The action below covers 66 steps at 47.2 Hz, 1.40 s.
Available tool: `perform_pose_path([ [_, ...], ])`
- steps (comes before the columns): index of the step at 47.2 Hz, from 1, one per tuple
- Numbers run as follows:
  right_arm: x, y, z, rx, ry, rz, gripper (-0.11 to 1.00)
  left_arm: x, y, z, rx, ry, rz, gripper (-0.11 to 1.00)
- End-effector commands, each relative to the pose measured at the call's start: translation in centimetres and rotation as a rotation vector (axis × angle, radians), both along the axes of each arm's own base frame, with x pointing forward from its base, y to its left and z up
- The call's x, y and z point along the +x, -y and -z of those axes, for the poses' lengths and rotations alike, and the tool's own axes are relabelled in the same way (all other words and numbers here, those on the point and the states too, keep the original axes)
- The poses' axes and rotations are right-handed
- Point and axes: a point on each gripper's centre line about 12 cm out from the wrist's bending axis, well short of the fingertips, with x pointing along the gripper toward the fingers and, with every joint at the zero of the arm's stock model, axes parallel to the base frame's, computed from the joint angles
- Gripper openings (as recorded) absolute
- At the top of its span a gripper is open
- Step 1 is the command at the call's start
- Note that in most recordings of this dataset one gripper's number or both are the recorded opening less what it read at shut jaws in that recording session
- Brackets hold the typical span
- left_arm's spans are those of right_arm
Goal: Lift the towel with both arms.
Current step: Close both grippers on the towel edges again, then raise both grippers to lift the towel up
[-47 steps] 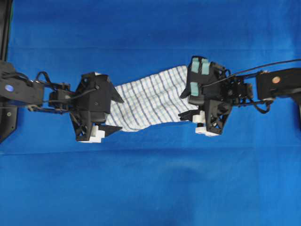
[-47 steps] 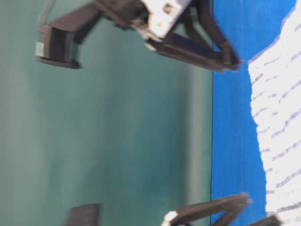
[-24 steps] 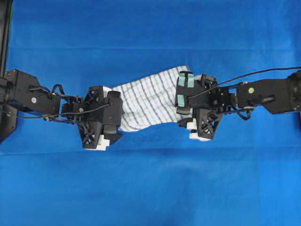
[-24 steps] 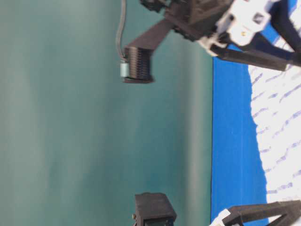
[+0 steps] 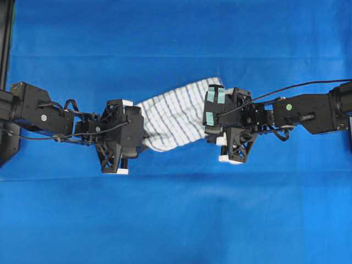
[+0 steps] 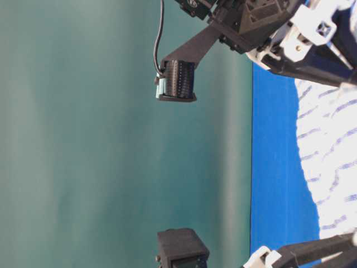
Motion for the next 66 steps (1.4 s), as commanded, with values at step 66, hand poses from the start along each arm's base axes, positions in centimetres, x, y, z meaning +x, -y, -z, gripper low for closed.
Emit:
perform_pose_path([
  [66, -1.7, 1.0, -32.1, -0.123, 0.356, 0.021, 0.08, -3.1, -3.8, -29.1, 0.005, 0.405, -0.099, 0.03],
])
